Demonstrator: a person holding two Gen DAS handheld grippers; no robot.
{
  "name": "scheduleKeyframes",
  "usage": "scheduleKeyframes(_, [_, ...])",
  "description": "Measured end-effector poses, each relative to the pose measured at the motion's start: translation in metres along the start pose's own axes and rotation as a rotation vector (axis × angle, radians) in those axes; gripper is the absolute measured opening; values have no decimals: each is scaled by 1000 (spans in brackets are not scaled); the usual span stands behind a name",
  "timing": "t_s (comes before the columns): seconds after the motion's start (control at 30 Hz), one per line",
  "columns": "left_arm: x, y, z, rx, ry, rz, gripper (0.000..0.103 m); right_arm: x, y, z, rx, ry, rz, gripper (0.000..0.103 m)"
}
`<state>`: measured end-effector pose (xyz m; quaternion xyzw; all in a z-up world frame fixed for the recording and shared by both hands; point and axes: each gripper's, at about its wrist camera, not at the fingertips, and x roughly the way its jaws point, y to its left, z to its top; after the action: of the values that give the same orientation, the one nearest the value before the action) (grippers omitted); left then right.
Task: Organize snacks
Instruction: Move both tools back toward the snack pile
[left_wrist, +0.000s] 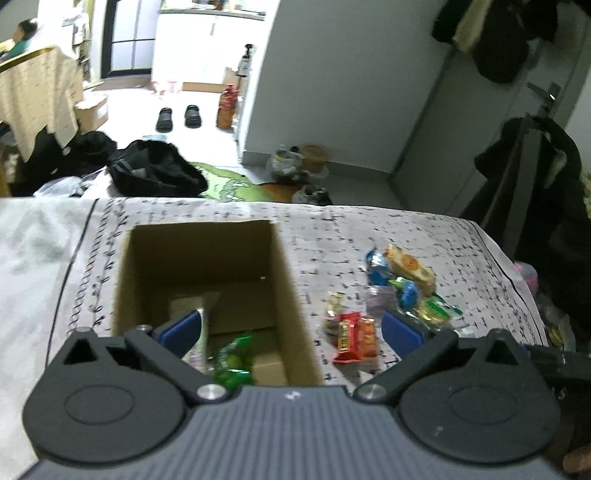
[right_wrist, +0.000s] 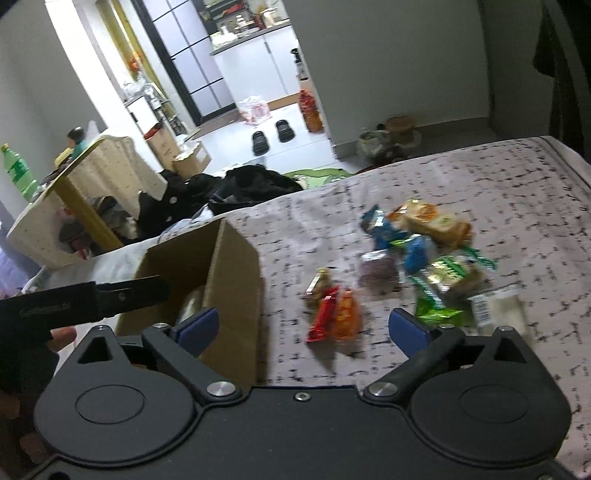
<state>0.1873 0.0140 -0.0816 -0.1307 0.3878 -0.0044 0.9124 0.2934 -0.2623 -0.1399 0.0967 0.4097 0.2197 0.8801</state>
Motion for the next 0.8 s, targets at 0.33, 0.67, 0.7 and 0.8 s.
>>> scheduleKeyframes(0.33, [8, -28, 0, 23, -8, -22, 103, -16, -30, 3, 7, -48, -48, 103])
scheduleKeyframes(0.67, [18, -60, 0, 82, 13, -62, 103, -25, -60, 0, 39, -46, -91, 103])
scheduleKeyframes(0.7, [20, -64, -1, 94, 24, -74, 103, -26, -63, -1, 43, -47, -94, 103])
scheduleKeyframes(0.8, [24, -73, -2, 120, 51, -85, 103, -27, -70, -3, 41, -51, -109, 103])
